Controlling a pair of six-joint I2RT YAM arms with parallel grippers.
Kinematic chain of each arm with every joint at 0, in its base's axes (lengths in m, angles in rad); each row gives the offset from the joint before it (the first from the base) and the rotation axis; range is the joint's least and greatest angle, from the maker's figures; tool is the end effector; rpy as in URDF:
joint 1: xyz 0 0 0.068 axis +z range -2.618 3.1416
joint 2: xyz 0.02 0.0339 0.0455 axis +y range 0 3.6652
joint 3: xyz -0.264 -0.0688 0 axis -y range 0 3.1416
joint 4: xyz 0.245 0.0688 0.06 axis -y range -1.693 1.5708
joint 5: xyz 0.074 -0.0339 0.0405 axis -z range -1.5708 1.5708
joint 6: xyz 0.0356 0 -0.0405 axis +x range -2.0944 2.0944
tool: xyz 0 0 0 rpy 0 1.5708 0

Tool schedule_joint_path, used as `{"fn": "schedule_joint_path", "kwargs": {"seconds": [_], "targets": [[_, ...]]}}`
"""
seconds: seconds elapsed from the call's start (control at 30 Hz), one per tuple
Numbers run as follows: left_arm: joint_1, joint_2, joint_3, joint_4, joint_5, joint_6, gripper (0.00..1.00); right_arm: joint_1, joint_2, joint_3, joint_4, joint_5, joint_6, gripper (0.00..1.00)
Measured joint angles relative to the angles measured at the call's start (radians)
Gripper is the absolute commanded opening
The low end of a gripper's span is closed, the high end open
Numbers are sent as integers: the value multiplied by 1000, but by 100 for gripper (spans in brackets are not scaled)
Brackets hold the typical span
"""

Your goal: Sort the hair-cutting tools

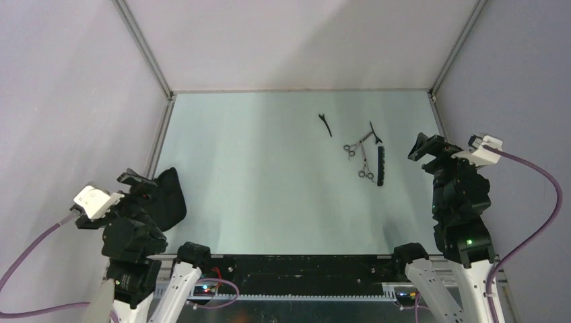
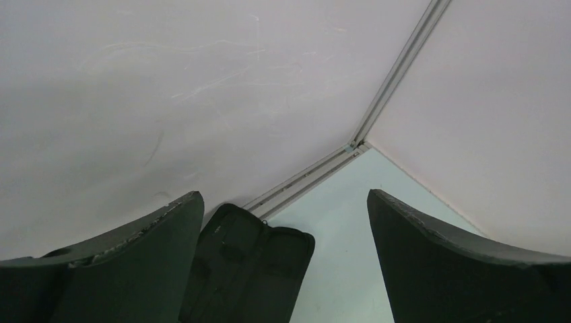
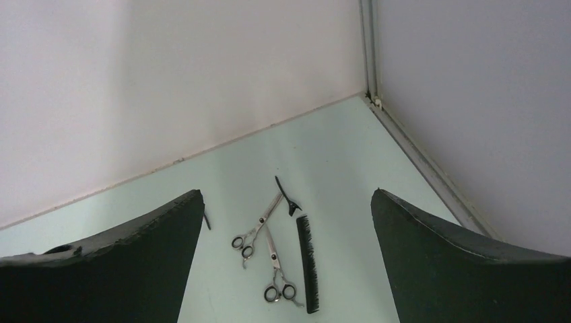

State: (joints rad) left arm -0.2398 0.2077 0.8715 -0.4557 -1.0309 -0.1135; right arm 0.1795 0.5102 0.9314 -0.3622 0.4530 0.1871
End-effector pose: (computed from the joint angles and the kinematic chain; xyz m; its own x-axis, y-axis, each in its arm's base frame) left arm 0.0150 0.0278 0.3852 0.2779 -0.1279 -0.9521 -0.6660 0.6886 -0.2869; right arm 0.0958 0.0015 0.4036 0.1071 0.1894 -0.9760 0.2539 0.9439 0.2110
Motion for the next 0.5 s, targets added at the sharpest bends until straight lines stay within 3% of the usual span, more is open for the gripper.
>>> {"fn": "schedule_joint_path", "kwargs": {"seconds": [0.27, 0.5], "targets": [[0, 29, 0, -131, 47, -93, 98, 89, -79, -68, 32, 71, -51, 99], [0, 228, 1, -252, 181, -224, 98, 162, -147, -205, 66, 130, -92, 99]]}}
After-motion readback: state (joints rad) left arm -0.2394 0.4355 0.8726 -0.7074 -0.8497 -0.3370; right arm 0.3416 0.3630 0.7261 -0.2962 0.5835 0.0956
